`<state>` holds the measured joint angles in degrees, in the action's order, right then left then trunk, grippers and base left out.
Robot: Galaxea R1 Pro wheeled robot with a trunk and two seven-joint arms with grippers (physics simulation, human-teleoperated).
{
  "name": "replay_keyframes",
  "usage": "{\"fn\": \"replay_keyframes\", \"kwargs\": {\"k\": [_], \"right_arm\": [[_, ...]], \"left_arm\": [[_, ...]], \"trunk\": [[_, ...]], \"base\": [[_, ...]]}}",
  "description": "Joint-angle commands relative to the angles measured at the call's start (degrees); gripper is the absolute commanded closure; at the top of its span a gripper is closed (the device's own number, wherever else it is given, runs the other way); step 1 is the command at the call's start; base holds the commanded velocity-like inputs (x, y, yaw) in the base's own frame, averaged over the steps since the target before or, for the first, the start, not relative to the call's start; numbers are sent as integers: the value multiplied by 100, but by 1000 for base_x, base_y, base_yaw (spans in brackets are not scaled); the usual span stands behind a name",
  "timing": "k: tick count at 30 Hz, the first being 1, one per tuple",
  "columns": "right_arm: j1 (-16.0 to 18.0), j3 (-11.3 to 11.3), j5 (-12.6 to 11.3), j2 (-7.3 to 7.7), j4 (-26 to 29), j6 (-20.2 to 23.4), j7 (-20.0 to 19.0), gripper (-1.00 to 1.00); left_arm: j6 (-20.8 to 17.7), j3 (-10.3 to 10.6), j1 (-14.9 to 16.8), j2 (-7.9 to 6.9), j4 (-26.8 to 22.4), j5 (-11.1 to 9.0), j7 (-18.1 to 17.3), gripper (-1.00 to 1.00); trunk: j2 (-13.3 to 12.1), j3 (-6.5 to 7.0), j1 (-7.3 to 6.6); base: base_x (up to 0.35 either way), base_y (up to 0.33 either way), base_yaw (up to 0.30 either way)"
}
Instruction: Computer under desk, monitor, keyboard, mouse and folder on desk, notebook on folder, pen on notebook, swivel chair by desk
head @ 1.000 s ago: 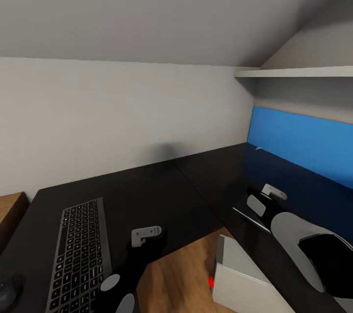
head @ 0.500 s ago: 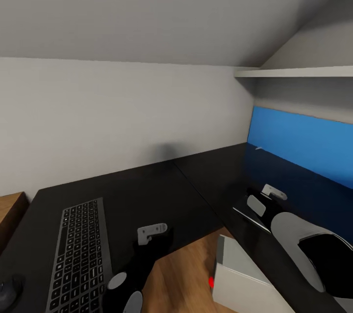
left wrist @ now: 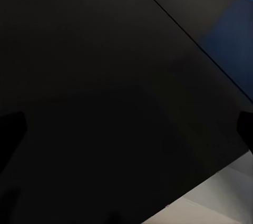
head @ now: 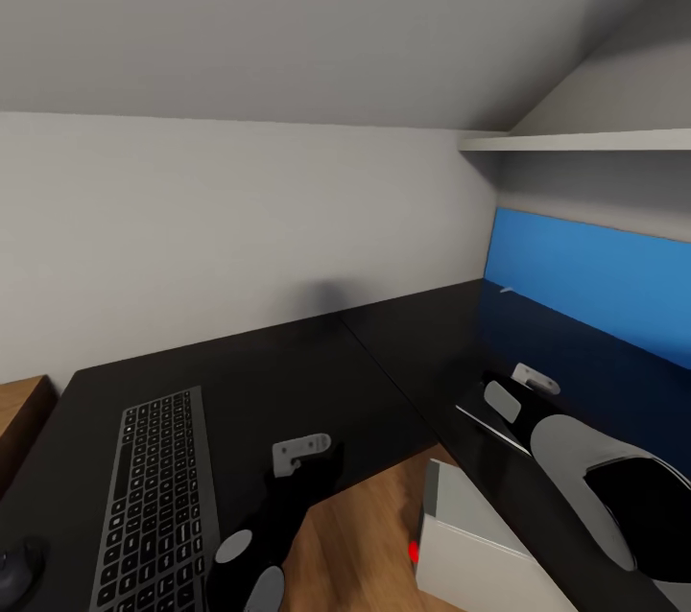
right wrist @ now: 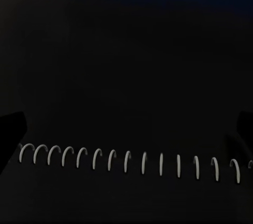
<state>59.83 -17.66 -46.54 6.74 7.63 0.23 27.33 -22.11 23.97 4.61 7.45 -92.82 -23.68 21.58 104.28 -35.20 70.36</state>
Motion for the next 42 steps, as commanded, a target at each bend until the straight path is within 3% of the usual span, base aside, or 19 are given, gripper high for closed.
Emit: {"fn": "replay_keyframes", "kwargs": {"k": [1, 8, 14, 22, 31, 42], "right_arm": [[2, -46, -55, 3, 9, 9, 26, -100], [2, -35, -60, 3, 10, 27, 26, -100], [2, -35, -58, -1, 9, 29, 26, -100], [2, -35, -57, -5, 10, 30, 26, -100], [2, -35, -57, -6, 10, 30, 26, -100], [2, -37, -57, -12, 10, 29, 26, -100]], "left_arm": [[-13, 7, 5, -6, -8, -58, 50, -100], [-13, -2, 5, -49, -8, -58, 55, -100], [-13, -5, 5, -190, -8, -58, 61, -100], [-13, -23, 5, -230, -8, -60, 72, -100], [-13, -364, 5, -235, -8, -71, 31, -100], [-13, -421, 5, -227, -8, -76, 16, -100]], "trunk": [[3, -6, -1], [3, -6, -1], [3, -6, -1], [3, -6, -1], [3, -6, -1], [3, -6, -1]], "base": [[0, 0, 0], [0, 0, 0], [0, 0, 0], [0, 0, 0], [-52, 36, 0], [-49, 35, 0]]}}
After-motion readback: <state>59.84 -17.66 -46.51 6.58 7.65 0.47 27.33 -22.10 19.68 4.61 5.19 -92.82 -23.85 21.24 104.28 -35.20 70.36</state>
